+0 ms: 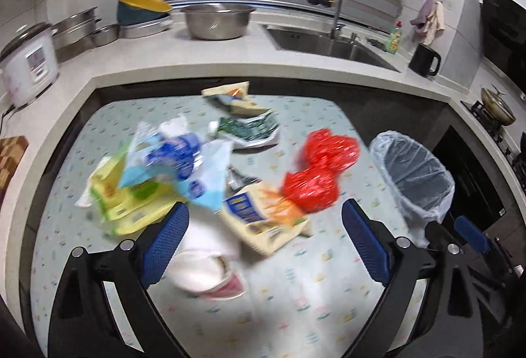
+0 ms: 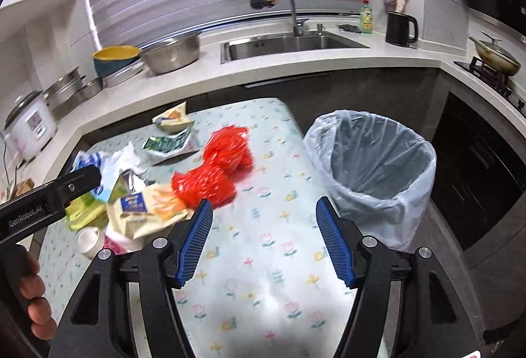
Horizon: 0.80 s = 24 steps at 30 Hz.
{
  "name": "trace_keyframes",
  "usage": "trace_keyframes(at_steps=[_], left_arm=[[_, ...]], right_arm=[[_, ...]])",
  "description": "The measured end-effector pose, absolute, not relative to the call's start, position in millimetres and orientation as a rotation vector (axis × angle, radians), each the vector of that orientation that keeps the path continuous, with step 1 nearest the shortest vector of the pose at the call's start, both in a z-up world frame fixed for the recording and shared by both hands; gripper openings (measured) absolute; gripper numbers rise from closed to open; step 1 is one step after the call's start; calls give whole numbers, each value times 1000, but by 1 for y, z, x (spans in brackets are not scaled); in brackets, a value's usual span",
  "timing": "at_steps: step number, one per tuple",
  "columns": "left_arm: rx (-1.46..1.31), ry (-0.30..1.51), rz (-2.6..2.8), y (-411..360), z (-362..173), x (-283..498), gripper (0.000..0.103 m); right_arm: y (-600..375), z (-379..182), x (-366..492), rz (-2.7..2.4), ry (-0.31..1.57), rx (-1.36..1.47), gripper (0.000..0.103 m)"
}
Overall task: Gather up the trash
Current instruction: 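Move both tools back over the table toward the paper cup, then grasp the pink paper cup with the left tool while the right tool grasps the blue wet-wipe pack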
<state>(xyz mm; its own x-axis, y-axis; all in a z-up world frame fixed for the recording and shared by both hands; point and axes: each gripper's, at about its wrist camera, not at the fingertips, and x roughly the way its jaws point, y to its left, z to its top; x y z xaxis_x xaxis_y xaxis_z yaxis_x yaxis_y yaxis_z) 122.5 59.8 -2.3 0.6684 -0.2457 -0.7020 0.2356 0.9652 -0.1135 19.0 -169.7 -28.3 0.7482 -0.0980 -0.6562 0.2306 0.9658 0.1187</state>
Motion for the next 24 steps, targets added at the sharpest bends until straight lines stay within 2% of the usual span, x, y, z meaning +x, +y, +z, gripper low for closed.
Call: trace_keyframes(at_steps=[11, 24], left_arm=[[-38, 905, -191, 114, -56, 106, 95], [-41, 915, -202, 108, -91, 124, 95]], right_arm=[[-128, -56, 18, -137, 762, 201, 63], [-123, -73, 23, -128, 810, 206, 63]])
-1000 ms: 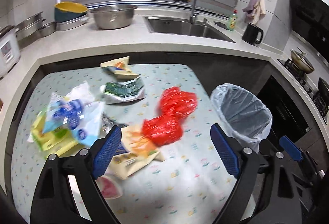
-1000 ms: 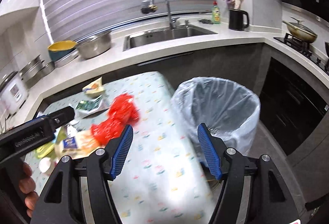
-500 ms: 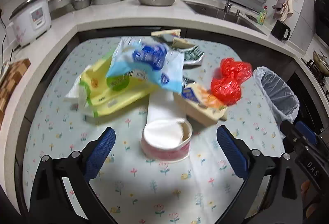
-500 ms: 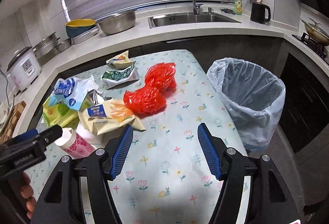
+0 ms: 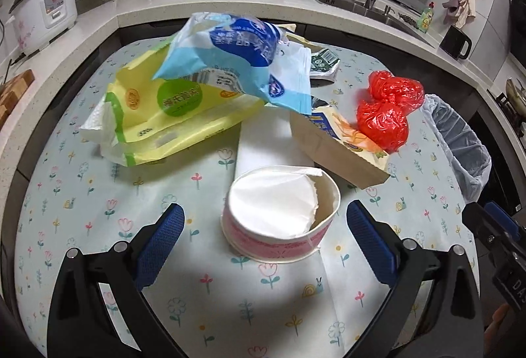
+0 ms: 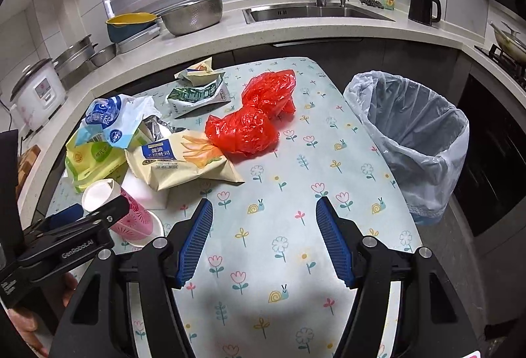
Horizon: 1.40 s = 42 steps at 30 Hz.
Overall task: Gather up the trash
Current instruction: 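Grasp the pink paper cup with the left tool while the right tool grasps the blue wet-wipe pack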
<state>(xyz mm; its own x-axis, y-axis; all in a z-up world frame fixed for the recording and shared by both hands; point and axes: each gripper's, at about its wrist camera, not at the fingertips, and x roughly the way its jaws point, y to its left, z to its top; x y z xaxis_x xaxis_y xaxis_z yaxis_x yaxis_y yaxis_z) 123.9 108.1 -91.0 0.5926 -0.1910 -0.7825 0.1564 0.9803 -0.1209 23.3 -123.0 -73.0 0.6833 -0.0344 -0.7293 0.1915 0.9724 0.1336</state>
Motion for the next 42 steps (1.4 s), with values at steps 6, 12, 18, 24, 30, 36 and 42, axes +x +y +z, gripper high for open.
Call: trace_keyframes(at_steps=[6, 12, 18, 24, 30, 36, 42], left_arm=[[-23, 917, -202, 102, -98, 131, 89], [-24, 941, -211, 104, -99, 133, 65], [-43, 917, -195, 120, -85, 121, 63], [-75, 877, -142, 146, -58, 113, 63], [-94, 861, -86, 169, -46, 119, 63], [-125, 854, -53, 187, -40, 128, 63], [-145, 835, -33, 202, -32, 141, 63]], right_arm=[[-122, -77, 28, -126, 824, 211, 63], [-115, -77, 31, -116, 826, 203, 63], [-103, -71, 37, -90, 819, 187, 63], [-82, -54, 54, -23, 791, 189, 63], [-48, -39, 86, 85, 770, 198, 63], [-17, -44, 119, 160, 788, 179, 63], [3, -63, 149, 188, 834, 169, 63]])
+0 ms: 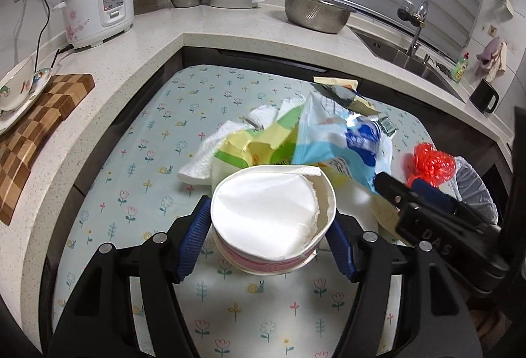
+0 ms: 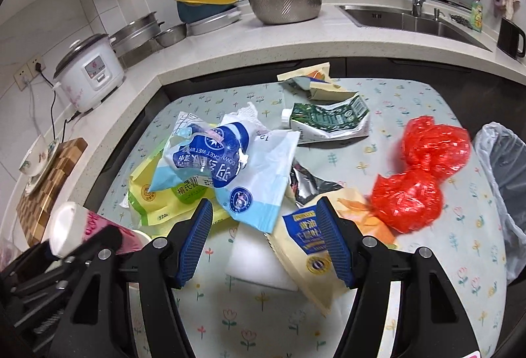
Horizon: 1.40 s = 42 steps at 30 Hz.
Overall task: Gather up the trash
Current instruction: 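Grasp the pink paper cup with the left tool while the right tool grasps the blue wet-wipe pack, then carry the paper cup and blue wet-wipe pack over the trash bin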
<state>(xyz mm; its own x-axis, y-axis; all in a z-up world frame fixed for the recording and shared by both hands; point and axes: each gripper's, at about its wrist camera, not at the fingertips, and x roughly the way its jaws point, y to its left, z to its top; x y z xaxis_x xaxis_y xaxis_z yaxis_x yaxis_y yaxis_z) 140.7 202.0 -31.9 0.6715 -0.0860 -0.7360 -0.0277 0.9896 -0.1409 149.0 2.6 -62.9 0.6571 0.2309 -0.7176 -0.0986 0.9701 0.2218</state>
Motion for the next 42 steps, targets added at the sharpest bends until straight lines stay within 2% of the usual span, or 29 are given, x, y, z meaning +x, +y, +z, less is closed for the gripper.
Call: trace_keyframes(at_steps=[4, 8, 9, 10, 15, 29, 42], left_arm=[[-156, 837, -25, 207, -32, 148, 63], [-163, 843, -24, 209, -35, 153, 63], [-163, 844, -23, 209, -36, 153, 63], [-161, 845, -24, 208, -36, 154, 63], [-156, 839, -30, 205, -34, 153, 63], [-103, 784, -141, 144, -5, 139, 63], [4, 756, -308, 30, 11, 120, 63]], right_arm=[[8, -69, 163, 196, 841, 181, 71], [13, -72, 174, 201, 849, 188, 72], [14, -74, 177, 203, 851, 187, 70], [15, -74, 178, 206, 852, 186, 57], [7, -65, 167, 206, 804, 199, 50], [-76, -20, 120, 66, 685, 272, 50], [-188, -24, 65, -100, 650, 357, 50]])
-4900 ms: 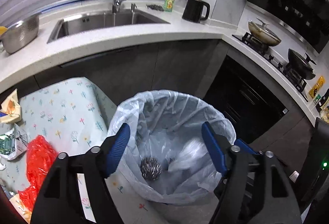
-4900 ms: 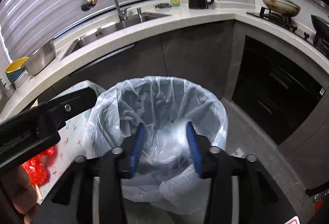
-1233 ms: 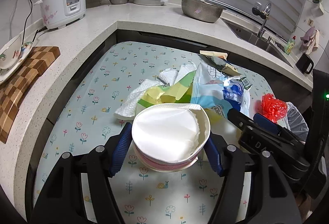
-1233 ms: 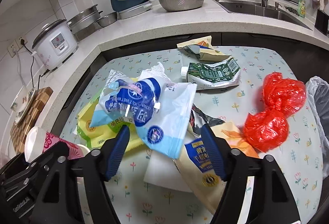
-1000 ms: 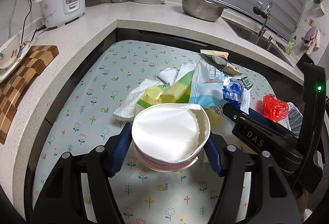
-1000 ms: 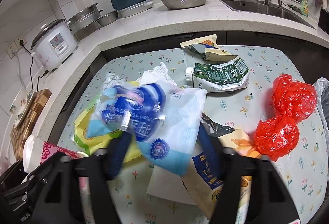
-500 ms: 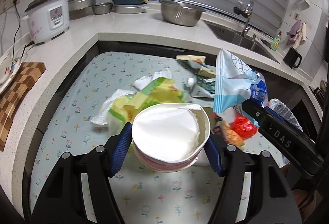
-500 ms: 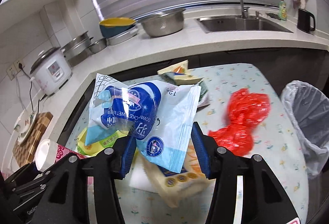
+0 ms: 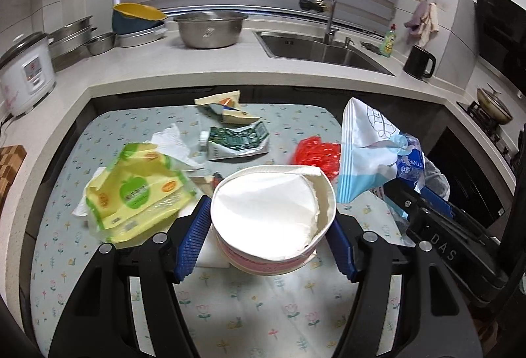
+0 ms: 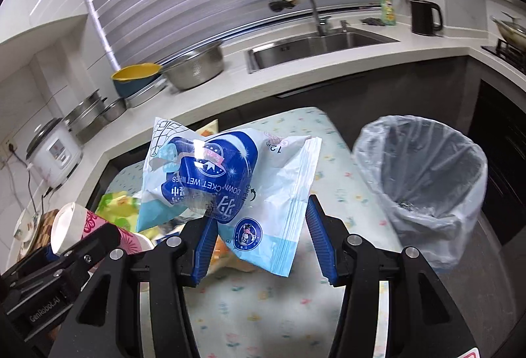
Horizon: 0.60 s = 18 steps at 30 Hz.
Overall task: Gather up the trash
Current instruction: 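Carry the paper cup and blue wet-wipe pack over the trash bin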
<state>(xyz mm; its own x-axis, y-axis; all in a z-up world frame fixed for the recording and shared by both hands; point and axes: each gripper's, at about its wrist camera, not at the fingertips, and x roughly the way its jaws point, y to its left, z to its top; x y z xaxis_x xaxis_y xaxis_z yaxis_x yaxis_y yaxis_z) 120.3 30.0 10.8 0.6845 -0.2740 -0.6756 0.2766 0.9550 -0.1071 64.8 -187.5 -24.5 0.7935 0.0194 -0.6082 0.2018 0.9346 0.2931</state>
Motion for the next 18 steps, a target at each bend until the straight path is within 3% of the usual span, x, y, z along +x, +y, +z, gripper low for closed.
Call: trace_keyframes(at_steps=[18], left_arm=[[143, 762, -663, -160, 0, 127, 63]], right_arm=[[-365, -57, 1, -478, 616, 472, 50]])
